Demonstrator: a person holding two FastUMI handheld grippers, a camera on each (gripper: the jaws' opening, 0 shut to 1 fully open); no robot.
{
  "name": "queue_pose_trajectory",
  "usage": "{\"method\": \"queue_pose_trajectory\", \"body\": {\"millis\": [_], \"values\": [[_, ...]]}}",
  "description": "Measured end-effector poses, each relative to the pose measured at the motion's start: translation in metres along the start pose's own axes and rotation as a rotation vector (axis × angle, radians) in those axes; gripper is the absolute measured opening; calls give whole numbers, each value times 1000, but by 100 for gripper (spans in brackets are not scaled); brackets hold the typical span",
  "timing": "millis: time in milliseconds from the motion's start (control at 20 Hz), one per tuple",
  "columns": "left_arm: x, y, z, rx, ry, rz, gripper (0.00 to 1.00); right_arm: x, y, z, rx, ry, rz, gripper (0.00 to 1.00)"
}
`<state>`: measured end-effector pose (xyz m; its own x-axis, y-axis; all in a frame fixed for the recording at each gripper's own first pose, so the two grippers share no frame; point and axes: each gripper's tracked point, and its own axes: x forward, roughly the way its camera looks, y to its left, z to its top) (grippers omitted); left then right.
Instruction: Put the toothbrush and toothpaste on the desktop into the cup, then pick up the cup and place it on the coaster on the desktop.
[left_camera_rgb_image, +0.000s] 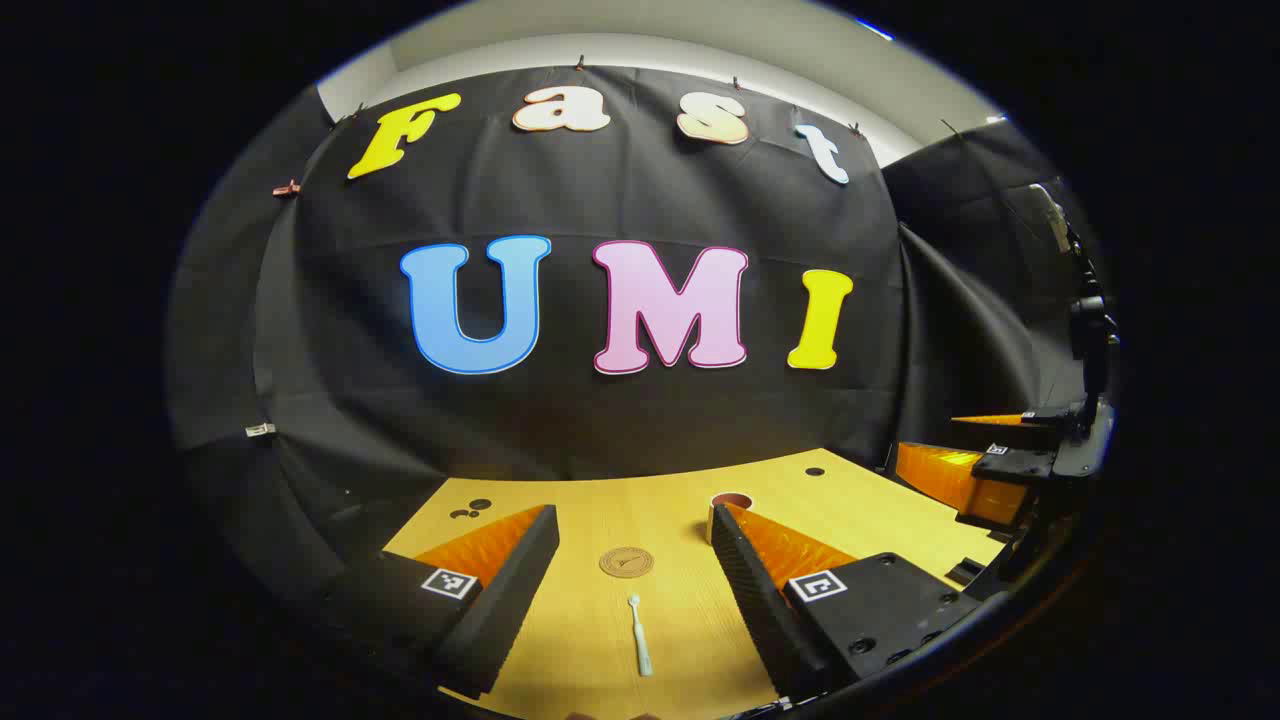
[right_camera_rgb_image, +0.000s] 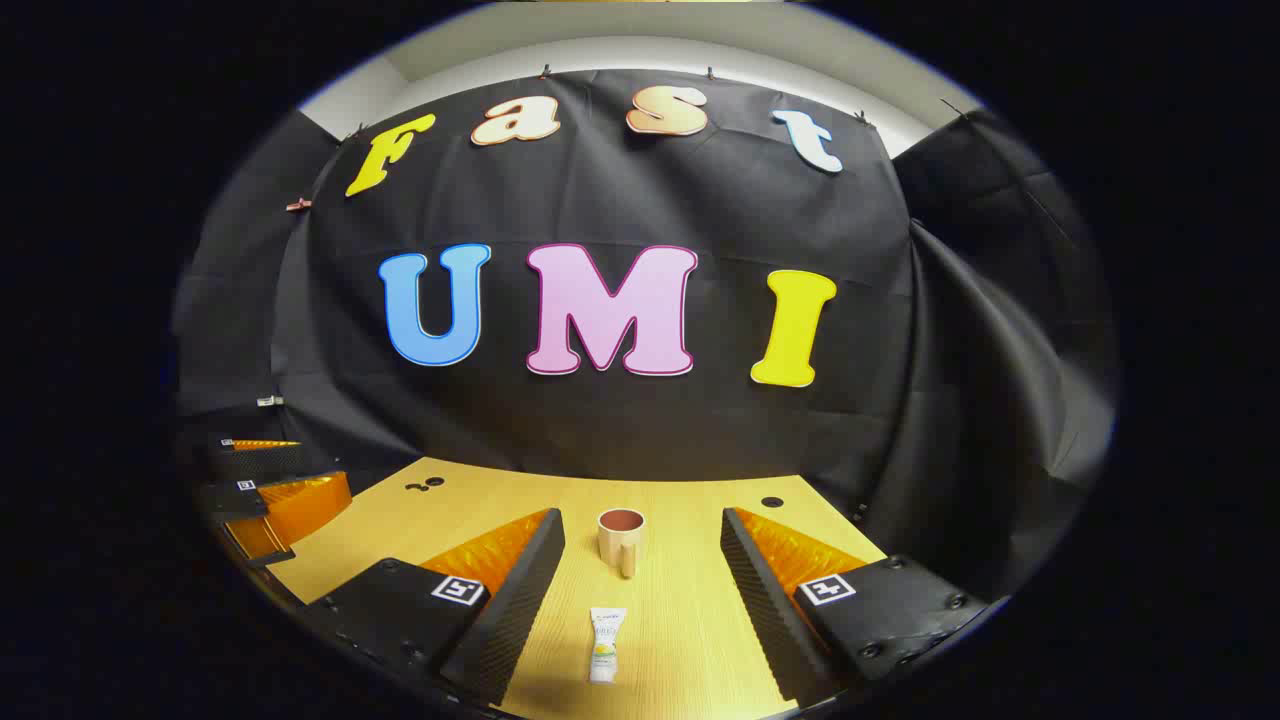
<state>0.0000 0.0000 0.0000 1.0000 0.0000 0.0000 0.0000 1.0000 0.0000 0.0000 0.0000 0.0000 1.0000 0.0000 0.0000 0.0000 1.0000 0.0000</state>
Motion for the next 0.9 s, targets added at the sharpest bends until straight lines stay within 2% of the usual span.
{"method": "queue_pose_trajectory", "body": {"millis": [300, 900], "values": [[-5, 1, -5, 7, 15, -1, 97, 10, 16, -10, 2, 37, 55, 97], [-6, 11, -18, -32, 53, 76, 97, 25, 30, -33, 14, 126, 130, 97]]}}
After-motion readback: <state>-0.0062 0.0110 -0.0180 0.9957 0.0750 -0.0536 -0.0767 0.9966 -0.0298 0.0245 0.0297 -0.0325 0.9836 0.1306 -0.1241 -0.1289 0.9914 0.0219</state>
